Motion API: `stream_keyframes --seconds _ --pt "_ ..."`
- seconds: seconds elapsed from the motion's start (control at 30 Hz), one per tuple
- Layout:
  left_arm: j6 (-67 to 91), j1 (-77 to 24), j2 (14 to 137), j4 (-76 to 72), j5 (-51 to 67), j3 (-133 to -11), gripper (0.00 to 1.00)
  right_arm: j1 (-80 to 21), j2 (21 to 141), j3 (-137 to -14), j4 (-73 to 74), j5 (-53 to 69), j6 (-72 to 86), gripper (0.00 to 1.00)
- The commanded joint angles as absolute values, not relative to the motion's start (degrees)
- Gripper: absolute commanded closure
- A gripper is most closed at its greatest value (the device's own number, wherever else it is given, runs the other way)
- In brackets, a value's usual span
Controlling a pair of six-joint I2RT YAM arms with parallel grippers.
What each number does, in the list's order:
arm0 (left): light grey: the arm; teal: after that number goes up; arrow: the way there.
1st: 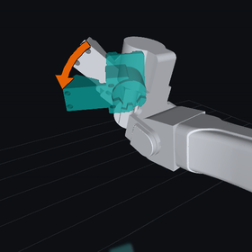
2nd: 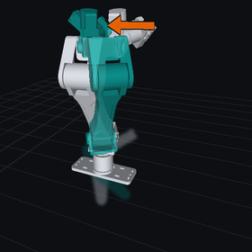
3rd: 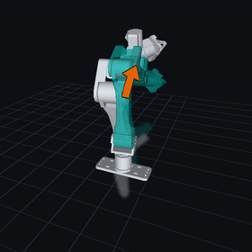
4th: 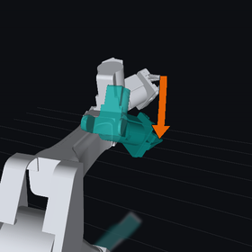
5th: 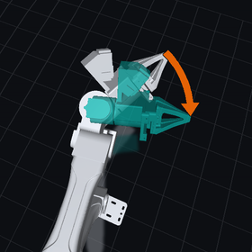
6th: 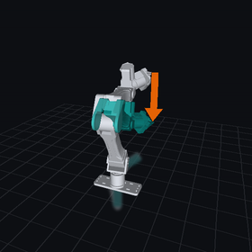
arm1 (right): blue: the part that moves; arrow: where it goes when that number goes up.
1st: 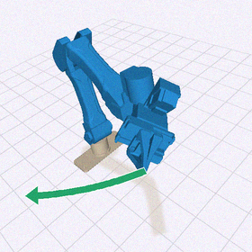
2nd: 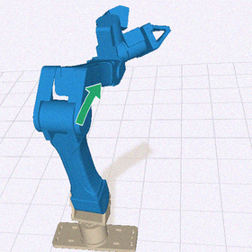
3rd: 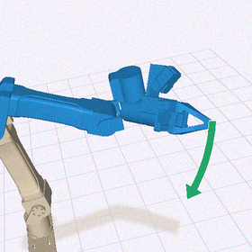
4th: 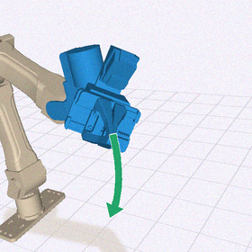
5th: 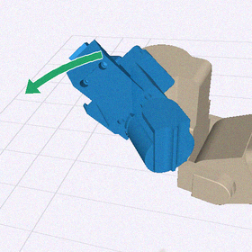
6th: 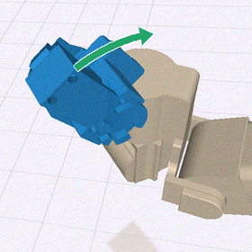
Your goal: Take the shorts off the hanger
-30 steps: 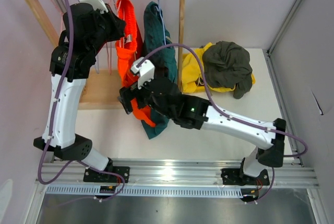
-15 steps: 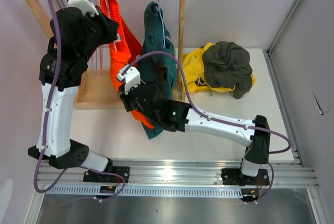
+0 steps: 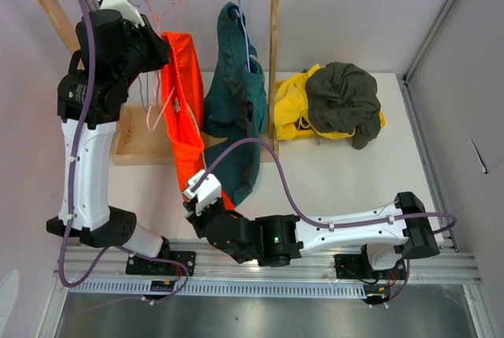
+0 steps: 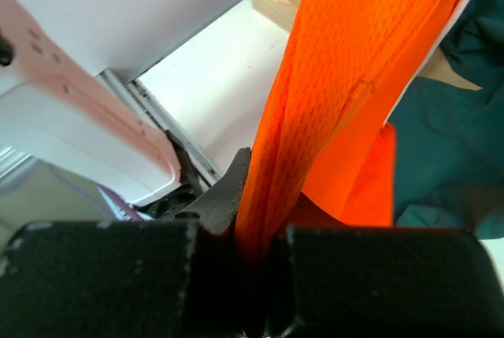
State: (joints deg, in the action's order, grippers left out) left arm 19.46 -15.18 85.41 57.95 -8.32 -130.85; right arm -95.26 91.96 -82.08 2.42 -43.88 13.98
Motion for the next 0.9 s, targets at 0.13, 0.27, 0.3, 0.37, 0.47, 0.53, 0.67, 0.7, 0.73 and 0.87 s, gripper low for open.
stream_keyframes --seconds 0.13,0.27,0.3,0.37,0.47,0.53,0.67,0.7,0.73,0.87 --pt "18.6 -16.2 82.1 49.9 -5.7 -130.1 1.0 -91.0 92.4 -84.2 -1.7 -42.2 13.6 1.0" --pt "20.5 -20.3 72.8 49.0 -3.1 -114.1 1.0 -80.8 95.1 -90.7 -1.4 -36.0 9.0 1.0" --pt "21.6 -22.3 69.0 48.5 -3.3 -109.6 1.0 -76.3 97.4 -95.9 0.2 -34.6 7.6 1.0" --pt "23.8 -24.1 65.8 49.3 -4.1 -104.4 1.0 -72.2 100.4 -102.0 3.9 -30.3 6.2 1.0" --pt "26.6 -26.7 61.1 53.1 -4.6 -98.7 1.0 -66.4 105.9 -113.1 8.7 -26.8 4.0 1.0" --pt "27.8 -27.6 57.8 54.7 -5.2 -96.2 1.0 -63.7 107.7 -117.9 11.9 -25.9 4.7 1.0" --pt "26.7 -27.7 54.8 57.6 -10.0 -94.6 1.0 -64.3 101.8 -110.1 10.8 -26.6 7.6 1.0" --pt "26.3 -27.7 54.9 58.5 -12.2 -95.9 1.0 -65.0 99.3 -106.3 9.4 -27.5 8.2 1.0" --pt "26.1 -27.7 55.2 59.1 -13.1 -96.5 1.0 -67.4 96.5 -98.3 8.1 -28.6 8.8 1.0" --pt "25.4 -27.7 54.1 58.7 -15.3 -97.4 1.0 -77.0 81.7 -81.8 4.2 -36.6 9.1 1.0"
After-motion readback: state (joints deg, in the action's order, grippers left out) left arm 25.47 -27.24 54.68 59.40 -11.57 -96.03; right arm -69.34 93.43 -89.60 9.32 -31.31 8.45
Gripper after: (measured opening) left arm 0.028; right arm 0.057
